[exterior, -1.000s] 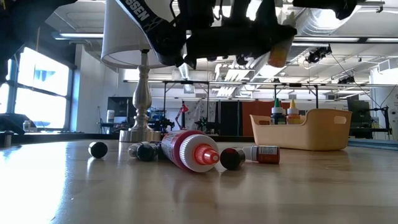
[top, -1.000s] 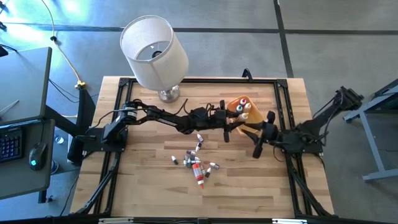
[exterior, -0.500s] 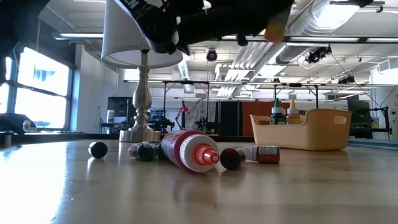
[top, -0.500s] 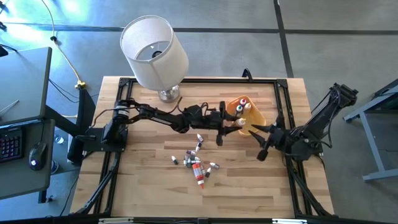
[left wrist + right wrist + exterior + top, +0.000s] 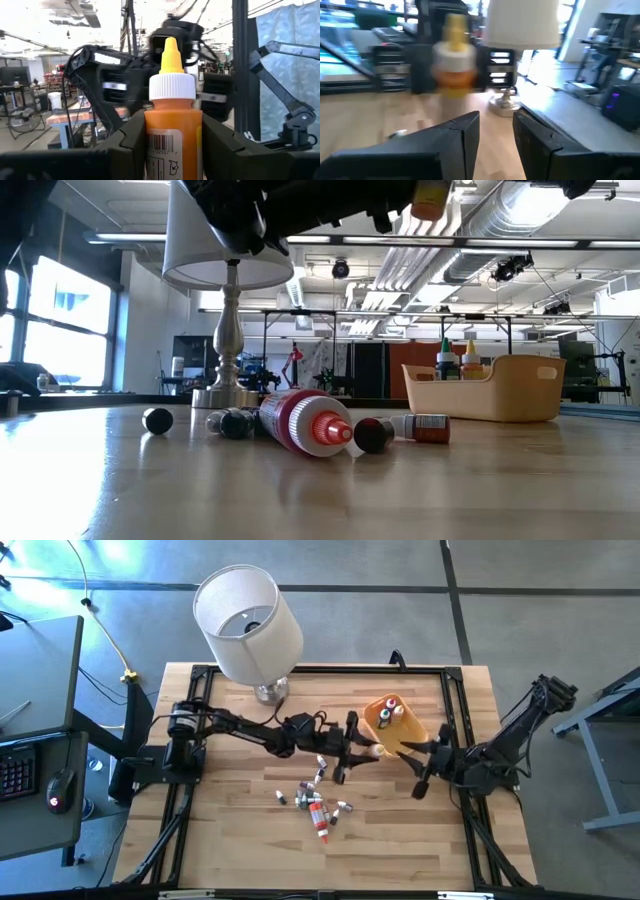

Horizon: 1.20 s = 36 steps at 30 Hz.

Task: Pick & Place food coloring
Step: Put the large yellow food coloring bottle into the yellow bin

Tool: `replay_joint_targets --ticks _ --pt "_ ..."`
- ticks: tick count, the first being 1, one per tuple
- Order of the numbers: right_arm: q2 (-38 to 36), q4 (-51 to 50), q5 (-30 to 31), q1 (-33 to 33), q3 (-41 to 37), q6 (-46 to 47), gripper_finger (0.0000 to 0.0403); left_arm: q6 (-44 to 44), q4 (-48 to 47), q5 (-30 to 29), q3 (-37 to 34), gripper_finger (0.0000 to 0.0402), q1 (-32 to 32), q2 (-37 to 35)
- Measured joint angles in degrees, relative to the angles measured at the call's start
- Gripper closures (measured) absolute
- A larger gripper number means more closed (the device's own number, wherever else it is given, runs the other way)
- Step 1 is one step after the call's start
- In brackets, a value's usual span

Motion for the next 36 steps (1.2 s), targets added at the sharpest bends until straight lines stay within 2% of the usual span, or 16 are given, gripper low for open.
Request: replay_joint_targets --ticks 2,5,10,13,20,28,33,36 --pt "0.0 -0.02 -1.35 -1.86 0.0 -0.12 0.0291 1.13 -0.01 -0.09 0.0 0.0272 -0.64 0.0" --pt "0.0 -0.01 -6.92 -4.56 0.0 0.87 0.0291 1.56 0.05 -0.38 0.0 0.0272 -0.74 0.0" --pt "0.0 -0.02 -24.06 -8.41 0.0 3.96 0.0291 1.52 -0.23 -1.21 0.0 0.0272 -0.54 0.0" --pt "0.12 -0.01 -30.23 -10.16 0.0 3.93 0.0291 1.52 -0.96 -2.47 -0.02 0.0272 -0.56 0.0" --pt "1.2 -0.14 -26.41 -13.1 0.0 -0.13 0.0291 1.52 -0.83 -2.66 -0.02 0.0272 -0.56 0.0" --pt "1.25 1.82 -29.27 -15.3 -0.02 -8.98 0.0291 1.54 -0.61 -2.81 -0.02 0.0272 -0.56 0.0" --pt "1.23 3.53 -29.78 -15.2 -0.11 -7.35 0.0291 2.56 -0.4 -3.71 -0.02 0.0272 -0.56 0.0" --pt "1.18 3.83 -33.03 -15.15 -0.09 -4.74 0.0291 2.54 -0.96 -3.66 -0.02 0.0272 -0.56 0.0"
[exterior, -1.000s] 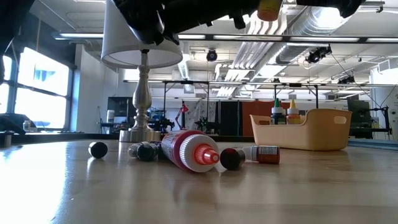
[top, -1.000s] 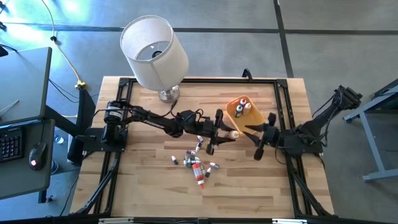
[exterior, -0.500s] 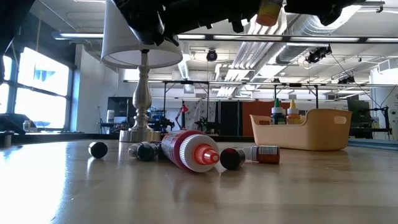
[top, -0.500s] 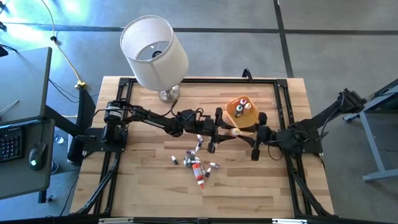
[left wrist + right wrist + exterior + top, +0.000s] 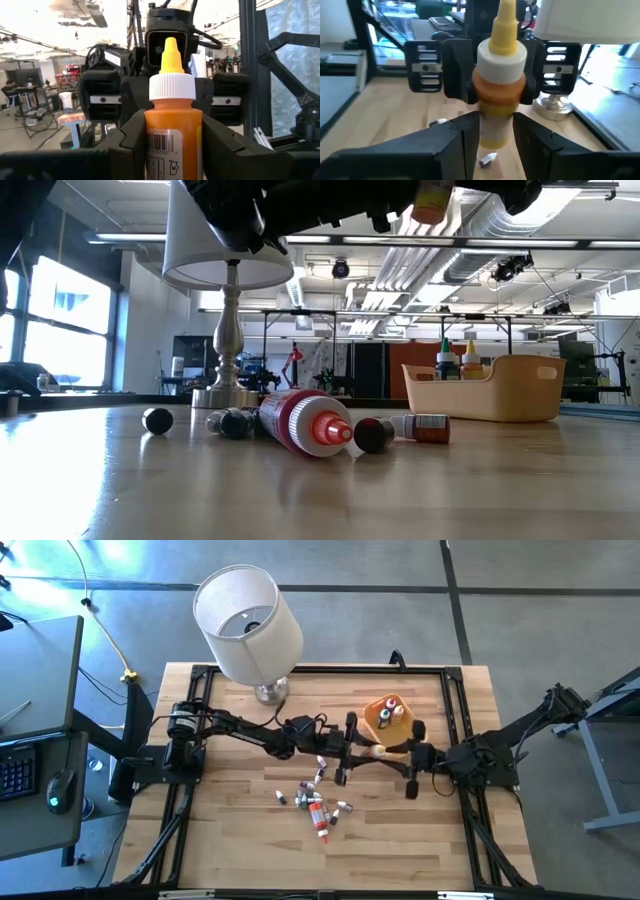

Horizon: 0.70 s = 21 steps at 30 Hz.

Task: Pick & Place food coloring
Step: Put the large yellow food coloring bottle into the yellow bin

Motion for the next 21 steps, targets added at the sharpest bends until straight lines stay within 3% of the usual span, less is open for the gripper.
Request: replay_joint_targets --ticks 4,10,14,21 --pt "-0.02 0.43 -2.44 0.04 0.0 -0.11 0.0285 0.02 0.07 0.02 0.0 0.0272 -0.09 0.0" --pt "0.0 5.03 2.63 0.07 -0.02 -6.27 0.0246 0.27 1.03 -0.95 0.05 0.0272 0.07 -0.05" --pt "0.0 9.59 2.71 0.09 -0.07 -11.49 0.0207 0.5 1.85 -2.1 0.31 0.0272 0.02 -0.32" --pt "0.0 6.44 2.59 1.07 -0.07 -2.42 0.0169 0.68 0.65 -5.84 0.09 0.0272 -0.04 -0.07"
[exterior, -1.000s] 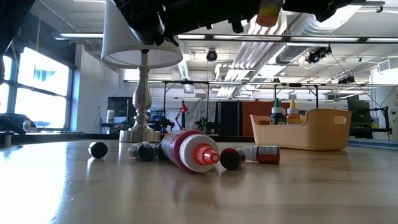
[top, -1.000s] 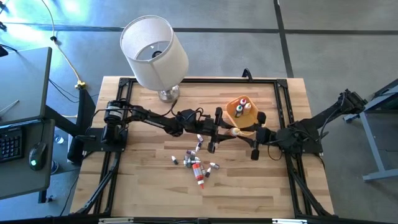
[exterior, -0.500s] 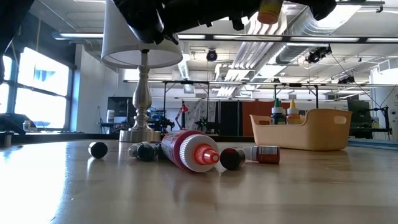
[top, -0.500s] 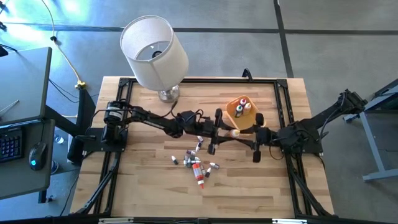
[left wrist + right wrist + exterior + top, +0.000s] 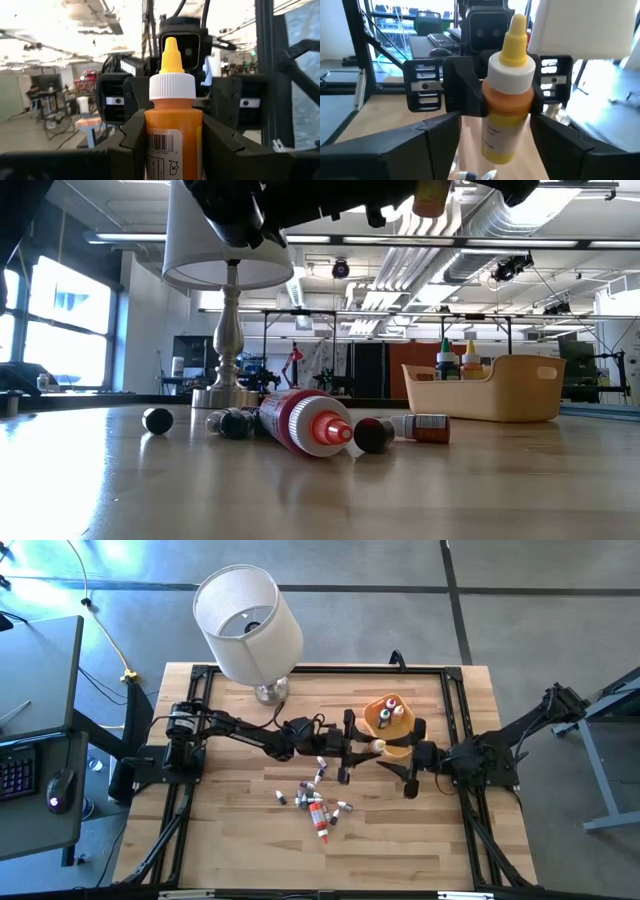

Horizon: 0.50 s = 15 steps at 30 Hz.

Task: Pick & Place food coloring
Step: Put the large yellow food coloring bottle into the yellow bin

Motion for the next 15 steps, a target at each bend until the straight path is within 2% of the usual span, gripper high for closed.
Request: replay_joint_targets --ticks 7,11,15 --pt "-0.17 0.52 5.24 2.03 0.21 0.67 0.0185 -0.08 -1.26 -4.73 -0.18 0.0272 -0.03 0.23" --pt "-0.17 0.35 11.6 3.87 0.31 0.39 0.0189 -0.11 -0.65 -6.42 -0.24 0.0272 0.07 0.4" --pt "-0.28 0.61 14.43 4.93 0.31 -4.31 0.0183 -0.13 0.26 -6.54 -0.23 0.0272 0.1 0.4"
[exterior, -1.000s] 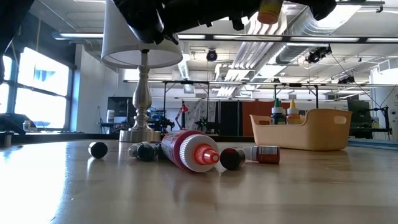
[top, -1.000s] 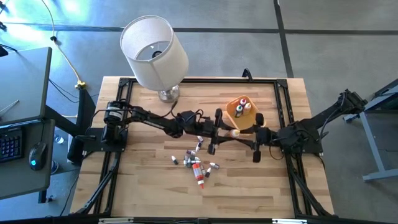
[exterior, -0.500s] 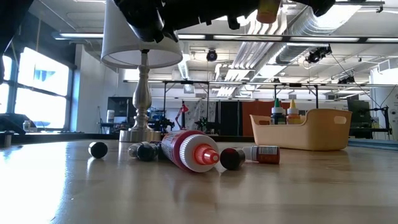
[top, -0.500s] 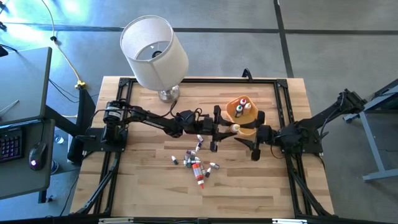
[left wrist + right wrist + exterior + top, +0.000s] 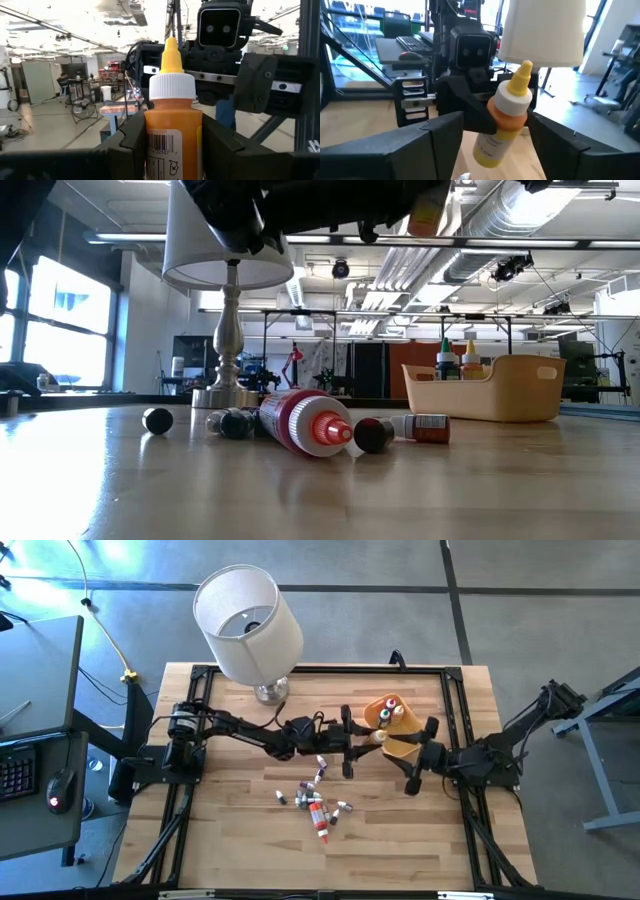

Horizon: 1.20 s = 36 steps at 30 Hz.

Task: Pick & Place food coloring
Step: Put the large yellow food coloring bottle into the yellow bin

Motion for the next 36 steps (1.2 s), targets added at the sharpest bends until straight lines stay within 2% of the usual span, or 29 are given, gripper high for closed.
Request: replay_joint_targets --ticks 7,12,15,22,32,36 --pt "0.29 2.3 -3.24 -3.12 -0.02 1.22 0.0174 -0.08 0.38 0.63 0.37 0.0272 -0.06 -0.07" --pt "1.68 2.93 -9.93 -8.43 -0.07 2.63 0.0176 -0.25 0.74 2.69 1.17 0.0272 -0.04 -0.22" --pt "2.1 5.28 -11.86 -10.54 -0.09 2.51 0.0175 -0.35 1.17 2.71 1.15 0.0272 0.0 -0.44" --pt "1.99 7.96 -14.36 -10.8 -0.26 2.48 0.0175 -0.31 1.36 1.85 1.15 0.0272 -0.09 -0.55" --pt "2.05 8.84 -12.93 -9.92 -0.26 0.76 0.0175 -0.11 1.78 0.8 1.19 0.0272 -0.11 -0.42" --pt "2.15 9.02 -8.68 -8.81 -0.25 -0.4 0.0175 -0.07 3.26 0.61 1.21 0.0272 -0.07 -0.18"
